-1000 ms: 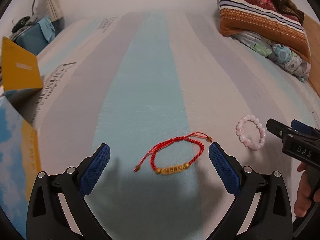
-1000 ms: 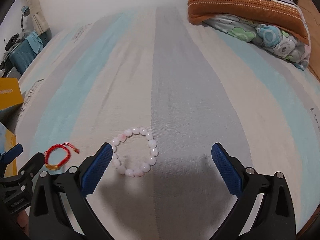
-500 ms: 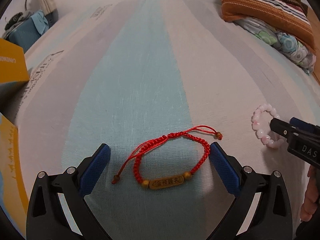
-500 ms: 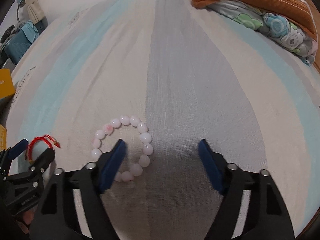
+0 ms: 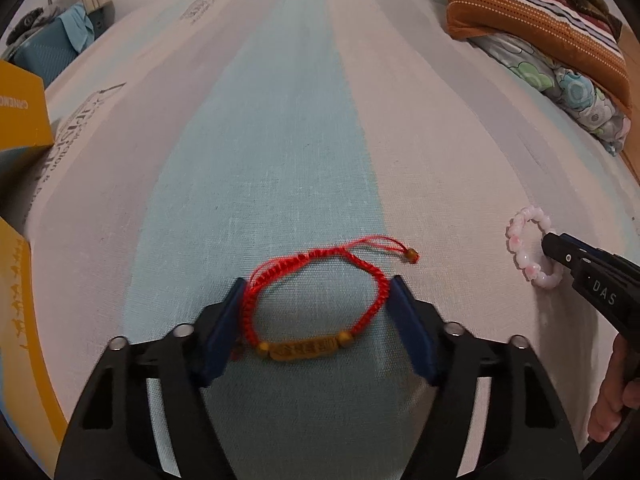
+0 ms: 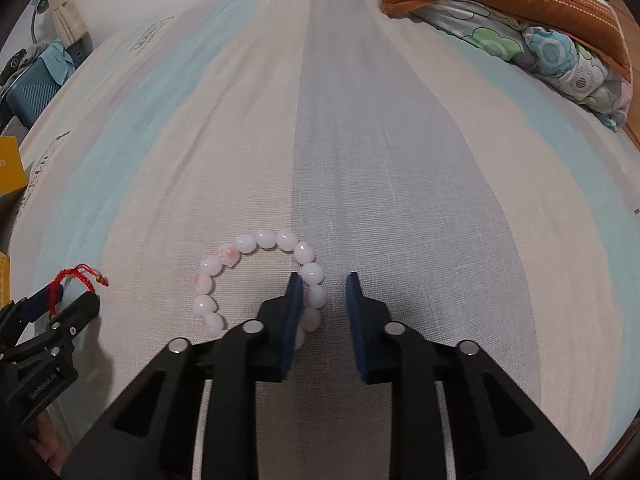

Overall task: Organize jewelry
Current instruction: 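Grasp the red cord bracelet with the left tool while the right tool grasps the white bead bracelet, then carry both held bracelets over the white cardboard box with both tools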

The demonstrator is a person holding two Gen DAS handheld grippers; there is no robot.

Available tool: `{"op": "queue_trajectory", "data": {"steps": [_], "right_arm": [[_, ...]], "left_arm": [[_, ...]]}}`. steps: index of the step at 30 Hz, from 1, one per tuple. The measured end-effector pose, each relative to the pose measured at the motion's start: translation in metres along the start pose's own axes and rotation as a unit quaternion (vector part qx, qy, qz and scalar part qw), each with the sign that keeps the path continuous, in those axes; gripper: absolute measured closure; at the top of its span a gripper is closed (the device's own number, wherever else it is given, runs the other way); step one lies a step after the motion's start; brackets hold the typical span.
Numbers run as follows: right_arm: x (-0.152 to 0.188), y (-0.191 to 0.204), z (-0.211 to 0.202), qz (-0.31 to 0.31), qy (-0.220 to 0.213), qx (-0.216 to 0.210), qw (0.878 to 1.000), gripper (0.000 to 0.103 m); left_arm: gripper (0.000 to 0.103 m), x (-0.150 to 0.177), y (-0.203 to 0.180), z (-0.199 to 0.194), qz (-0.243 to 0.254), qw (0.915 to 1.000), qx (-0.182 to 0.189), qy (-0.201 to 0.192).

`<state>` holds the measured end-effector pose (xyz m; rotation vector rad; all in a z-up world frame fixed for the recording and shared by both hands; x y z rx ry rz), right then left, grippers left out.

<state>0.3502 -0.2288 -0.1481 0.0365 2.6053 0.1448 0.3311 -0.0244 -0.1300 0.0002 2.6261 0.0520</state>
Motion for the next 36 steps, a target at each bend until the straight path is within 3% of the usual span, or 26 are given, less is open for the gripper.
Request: {"op": "queue_trajectory", "data": {"steps": [7, 11, 15, 36], "right_arm": [[0.001, 0.002, -0.002, 0.001, -0.004, 0.005, 1.000, 0.091], [0.001, 0.002, -0.003, 0.003, -0.007, 0.007, 1.000, 0.093], [0.001, 0.003, -0.005, 0.005, -0.011, 0.006, 1.000, 0.093], [-0.005, 0.013, -0.030, 0.011, -0.034, -0.004, 0.999, 0.093]], "left_arm": [[0.065, 0.000, 0.004, -0.003, -0.010, 0.9999, 0.009, 0.004], [0.086, 0.000, 0.006, -0.005, -0.013, 0.9998, 0.012, 0.006], [0.099, 0.000, 0.004, -0.009, -0.010, 0.9997, 0.021, 0.006], [0.099, 0.002, 0.006, -0.038, -0.008, 0.9992, 0.035, -0.017]]}}
Point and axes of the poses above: each gripper's, at about its wrist camera, not at the fingertips, and z roughly the way its jaws point, y to its left, x to its underside, the point moved 7 cm from there along z, roughly the way its jaws point, and after that the axes turned 6 degrees about -x, right-handed, at the moved point
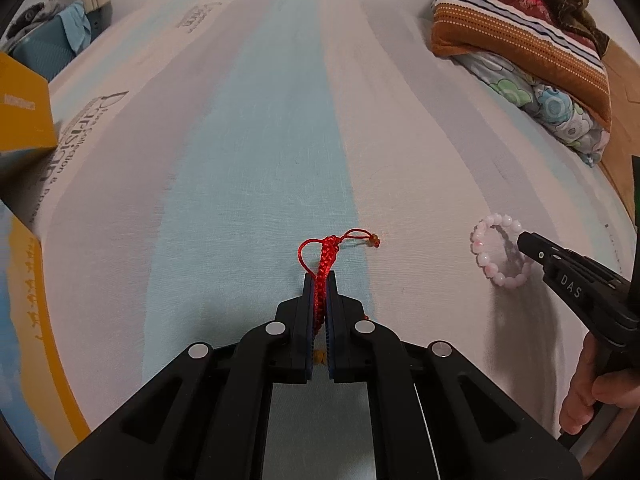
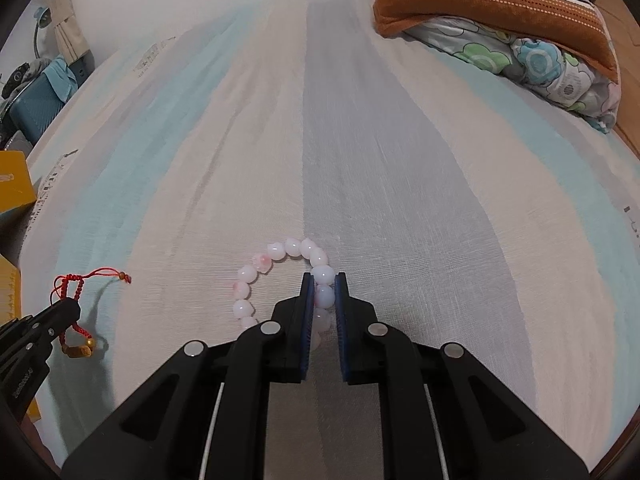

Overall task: Organize jewelry
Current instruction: 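Carry both held bracelets over the white cardboard box with both tools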

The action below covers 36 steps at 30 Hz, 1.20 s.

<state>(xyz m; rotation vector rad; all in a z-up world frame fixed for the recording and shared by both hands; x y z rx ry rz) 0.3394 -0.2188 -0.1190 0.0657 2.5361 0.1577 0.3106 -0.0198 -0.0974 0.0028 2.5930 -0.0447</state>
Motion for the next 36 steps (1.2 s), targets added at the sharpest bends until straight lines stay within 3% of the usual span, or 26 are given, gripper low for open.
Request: {"op": "queue_trajectory", "data": {"steps": [9, 23, 36], "right_arm": [[-0.005, 0.012, -0.023, -0.005, -0.013, -0.007, 1.000, 0.093], [-0.011, 0.040, -0.063, -0.015, -0.034, -0.025, 0.999, 0.093], [-0.018, 0.077, -0.102, -0.020, -0.050, -0.057, 0.997, 0.093]], "left_arm": [[0.099, -0.002, 0.007, -0.025, -0.001, 0.9998, 0.005, -0.018], [0.099, 0.005, 0.026, -0.064, -0.010, 0.9993, -0.019, -0.030], [0.099, 0.000, 0.043, -0.120, -0.021, 0.9981, -0.029, -0.051]]}}
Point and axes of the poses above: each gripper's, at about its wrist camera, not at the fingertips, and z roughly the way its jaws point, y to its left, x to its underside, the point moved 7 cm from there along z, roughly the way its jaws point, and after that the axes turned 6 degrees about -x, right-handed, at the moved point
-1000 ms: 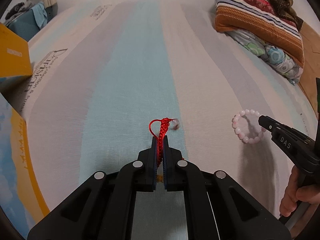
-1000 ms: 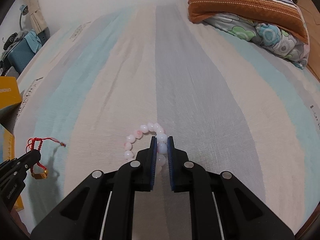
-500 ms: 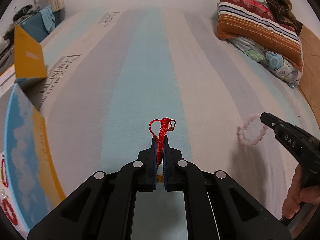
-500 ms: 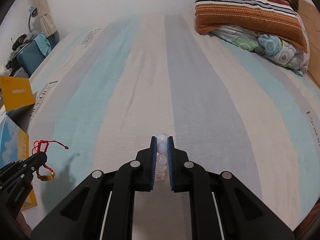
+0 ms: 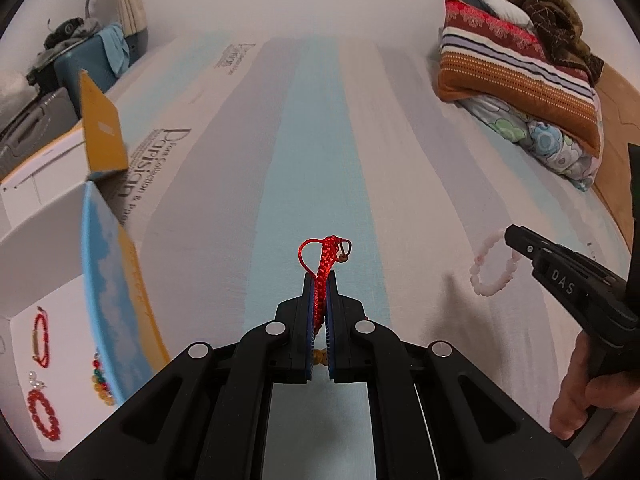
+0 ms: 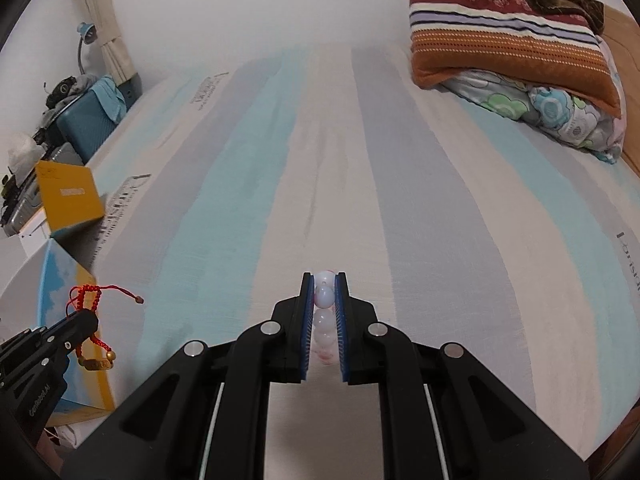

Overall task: Organize jewelry
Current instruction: 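Carry both held bracelets over the white cardboard box with both tools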

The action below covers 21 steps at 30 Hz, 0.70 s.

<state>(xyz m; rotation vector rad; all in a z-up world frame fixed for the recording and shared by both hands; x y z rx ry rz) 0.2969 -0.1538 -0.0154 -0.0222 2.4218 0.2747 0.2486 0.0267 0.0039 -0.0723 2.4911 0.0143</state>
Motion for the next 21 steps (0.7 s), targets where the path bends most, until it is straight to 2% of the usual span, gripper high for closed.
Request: {"op": "queue_trajectory", "data": {"steps": [21], "right_arm": [[-0.018, 0.116, -0.065, -0.051, -0.038, -0.064, 0.996, 0.093]], "left_arm": [[0.099, -0.007, 0.085, -0.070, -0.048, 0.9979, -0.036, -0.026]]}}
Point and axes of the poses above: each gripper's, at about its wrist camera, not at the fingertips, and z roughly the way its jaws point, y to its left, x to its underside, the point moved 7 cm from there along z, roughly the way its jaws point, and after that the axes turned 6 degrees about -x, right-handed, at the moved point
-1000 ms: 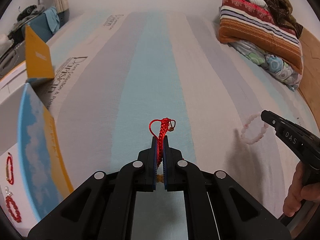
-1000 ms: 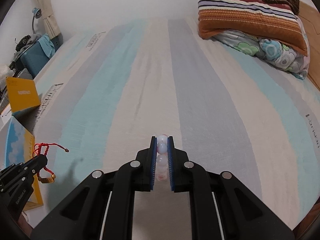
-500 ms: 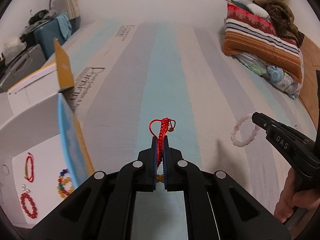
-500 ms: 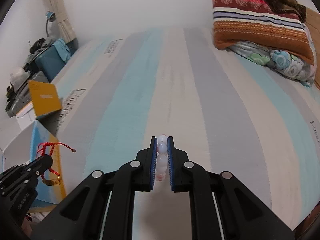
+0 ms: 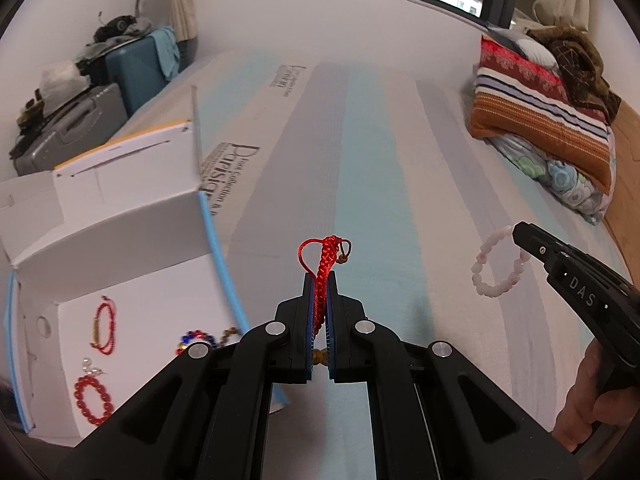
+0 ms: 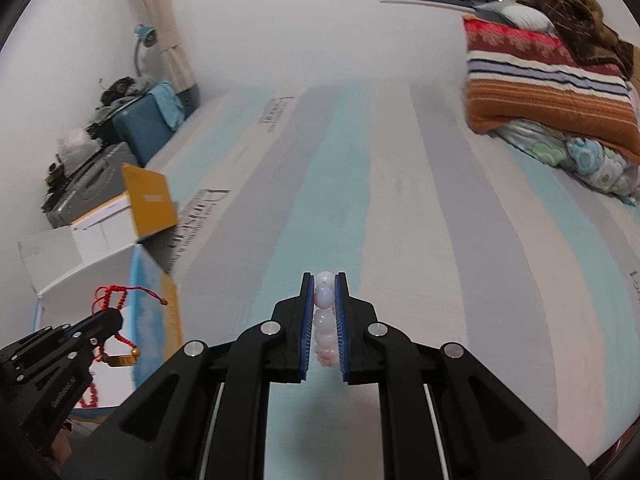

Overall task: Organize jewelry
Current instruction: 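Carry both held bracelets over the white cardboard box with both tools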

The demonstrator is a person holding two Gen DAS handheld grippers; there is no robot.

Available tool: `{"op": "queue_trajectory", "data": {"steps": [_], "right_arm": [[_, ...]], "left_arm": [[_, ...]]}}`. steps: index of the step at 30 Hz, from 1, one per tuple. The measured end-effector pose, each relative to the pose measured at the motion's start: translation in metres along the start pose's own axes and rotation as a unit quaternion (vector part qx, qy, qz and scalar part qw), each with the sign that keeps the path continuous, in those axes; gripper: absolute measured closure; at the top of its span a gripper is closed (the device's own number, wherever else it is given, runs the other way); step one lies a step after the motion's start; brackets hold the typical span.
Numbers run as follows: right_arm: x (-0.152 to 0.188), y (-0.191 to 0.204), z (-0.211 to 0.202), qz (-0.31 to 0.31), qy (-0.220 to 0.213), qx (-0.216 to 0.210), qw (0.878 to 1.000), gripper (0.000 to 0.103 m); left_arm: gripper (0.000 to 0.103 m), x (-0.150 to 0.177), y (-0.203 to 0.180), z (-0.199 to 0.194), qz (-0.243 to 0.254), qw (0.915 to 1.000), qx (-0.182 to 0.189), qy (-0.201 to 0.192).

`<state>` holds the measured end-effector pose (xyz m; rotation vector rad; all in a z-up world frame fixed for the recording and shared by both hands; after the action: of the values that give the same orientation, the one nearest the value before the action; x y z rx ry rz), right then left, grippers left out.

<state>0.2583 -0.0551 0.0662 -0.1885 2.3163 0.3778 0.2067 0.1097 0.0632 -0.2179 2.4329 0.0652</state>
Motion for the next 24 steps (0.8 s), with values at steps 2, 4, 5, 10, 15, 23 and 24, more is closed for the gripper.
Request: {"op": "queue_trajectory", "data": {"steps": [2, 4, 5, 10, 15, 23, 24], "right_arm": [[-0.001, 0.014, -0.004, -0.009, -0.004, -0.007, 1.000, 0.093], [-0.002, 0.030, -0.006, -0.019, -0.006, -0.017, 1.000, 0.093], [-0.002, 0.037, -0.008, -0.022, -0.007, -0.021, 1.000, 0.093], [-0.001, 0.080, -0.007, -0.032, -0.007, -0.056, 0.998, 0.093], [0.002, 0.130, -0.002, -0.057, -0.003, -0.087, 0.995, 0.093], [0.020, 0.197, 0.009, -0.110, 0.004, -0.116, 0.987, 0.093], [0.023, 0.204, 0.010, -0.116, 0.005, -0.116, 0.986, 0.093]], "left_arm": [[0.099, 0.000, 0.012, -0.005, -0.006, 1.0000, -0.005, -0.002], [0.099, 0.000, 0.027, -0.008, -0.013, 0.9999, -0.010, -0.003], [0.099, 0.002, 0.032, -0.009, -0.016, 0.9998, -0.012, -0.002], [0.099, 0.010, 0.073, -0.014, -0.035, 0.9988, -0.033, 0.001], [0.099, 0.020, 0.115, -0.017, -0.055, 0.9970, -0.055, 0.003], [0.099, 0.037, 0.176, -0.016, -0.087, 0.9925, -0.084, 0.014], [0.099, 0.041, 0.183, -0.016, -0.092, 0.9918, -0.088, 0.016]]}}
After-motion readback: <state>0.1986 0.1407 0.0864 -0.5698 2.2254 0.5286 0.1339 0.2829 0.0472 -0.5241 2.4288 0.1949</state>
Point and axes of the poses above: each gripper's, at about its wrist camera, not at the fingertips, and z roughly the way its jaws point, y to its left, x to its underside, the point moved 7 cm from there along z, roughly the way its jaws point, and after that the axes turned 6 degrees about -x, right-handed, at the moved point
